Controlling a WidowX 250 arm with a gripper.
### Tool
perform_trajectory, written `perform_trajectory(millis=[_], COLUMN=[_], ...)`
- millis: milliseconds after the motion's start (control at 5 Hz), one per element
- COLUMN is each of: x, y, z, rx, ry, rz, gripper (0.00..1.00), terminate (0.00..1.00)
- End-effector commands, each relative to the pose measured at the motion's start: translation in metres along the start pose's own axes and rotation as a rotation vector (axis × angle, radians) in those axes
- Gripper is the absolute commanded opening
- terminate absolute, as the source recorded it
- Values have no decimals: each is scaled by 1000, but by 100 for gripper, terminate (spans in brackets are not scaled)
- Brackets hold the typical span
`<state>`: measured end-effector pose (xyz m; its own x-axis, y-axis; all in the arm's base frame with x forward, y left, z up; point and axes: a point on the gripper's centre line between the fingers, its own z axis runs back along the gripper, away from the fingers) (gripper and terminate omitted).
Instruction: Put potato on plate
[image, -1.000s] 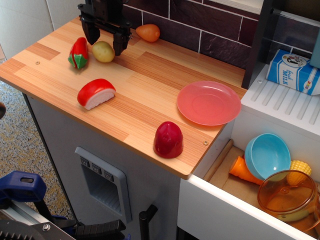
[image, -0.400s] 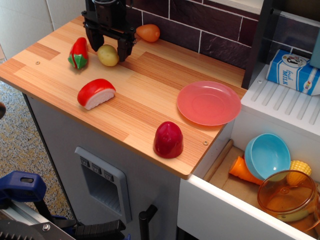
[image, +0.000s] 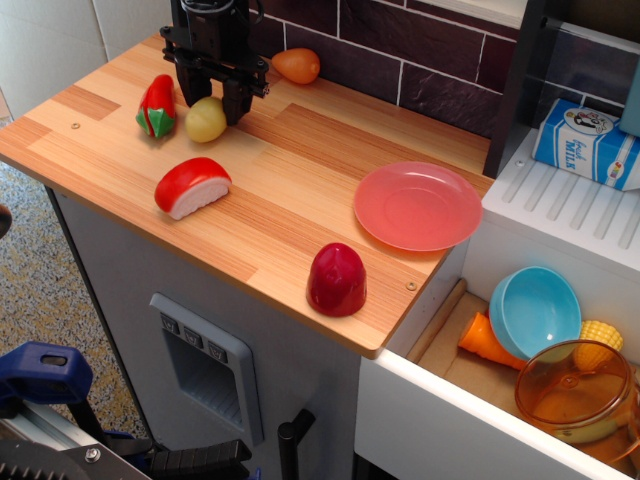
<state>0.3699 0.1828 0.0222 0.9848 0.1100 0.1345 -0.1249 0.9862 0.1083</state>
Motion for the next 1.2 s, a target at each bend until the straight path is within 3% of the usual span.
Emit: perform_trajectory(millis=[0, 400, 600, 800, 1000], x=[11, 14, 3, -19, -21], y=[-8, -56, -103, -152, -197], z=[36, 88, 97, 99, 107], rx=[47, 90, 38, 61, 38], ry=[-100, -134, -94, -107, -85], rz=[7, -44, -59, -123, -150], gripper=[0, 0, 0, 0, 0], terminate=[0, 0, 0, 0, 0])
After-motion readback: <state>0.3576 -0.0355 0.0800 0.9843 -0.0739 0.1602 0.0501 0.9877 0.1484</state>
